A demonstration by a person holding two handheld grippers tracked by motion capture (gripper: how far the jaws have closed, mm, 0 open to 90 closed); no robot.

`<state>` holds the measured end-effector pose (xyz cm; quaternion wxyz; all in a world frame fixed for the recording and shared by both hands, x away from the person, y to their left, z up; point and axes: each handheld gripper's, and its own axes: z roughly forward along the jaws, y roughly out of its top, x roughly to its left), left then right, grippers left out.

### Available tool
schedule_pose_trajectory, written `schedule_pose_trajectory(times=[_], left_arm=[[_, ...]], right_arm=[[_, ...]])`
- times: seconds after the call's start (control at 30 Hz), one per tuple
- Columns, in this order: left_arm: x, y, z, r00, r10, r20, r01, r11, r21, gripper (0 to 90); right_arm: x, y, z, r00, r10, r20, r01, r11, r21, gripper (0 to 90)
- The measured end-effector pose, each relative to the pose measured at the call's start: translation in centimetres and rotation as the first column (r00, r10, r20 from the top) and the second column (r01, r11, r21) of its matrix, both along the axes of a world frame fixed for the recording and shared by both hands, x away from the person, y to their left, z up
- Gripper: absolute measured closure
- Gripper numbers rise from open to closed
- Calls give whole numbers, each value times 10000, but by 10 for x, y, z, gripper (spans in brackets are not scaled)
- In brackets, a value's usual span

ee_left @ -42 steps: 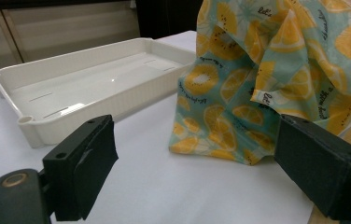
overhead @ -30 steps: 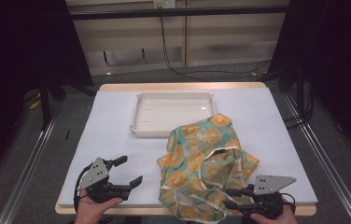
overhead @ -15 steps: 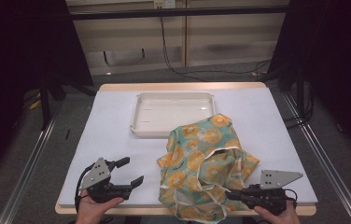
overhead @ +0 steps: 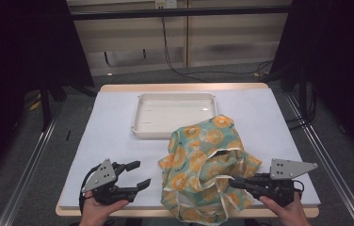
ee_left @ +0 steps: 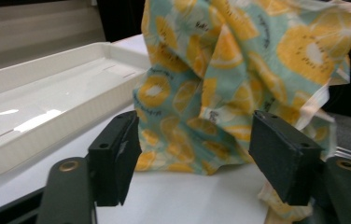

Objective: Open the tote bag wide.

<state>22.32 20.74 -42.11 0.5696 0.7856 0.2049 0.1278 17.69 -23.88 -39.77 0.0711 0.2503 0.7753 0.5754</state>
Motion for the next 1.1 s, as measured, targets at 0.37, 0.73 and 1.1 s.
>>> schedule_pose_trajectory(times=[0.37, 0.73, 1.1], left_arm=[[-4, -11, 12, 9934, -1142, -63, 1138, 9928, -371, 511], [-1, -30, 28, 9879, -1512, 350, 1515, 9884, -63, 554], [14, -71, 44, 9764, -2096, 526, 2109, 9773, -214, 430]], right_arm=[[24, 6, 26, 9982, 53, 604, -70, 9996, 279, 900], [52, 14, 48, 9945, -63, 1048, 15, 9989, 462, 900], [81, 22, 60, 9936, -177, 1120, 122, 9987, 497, 900]])
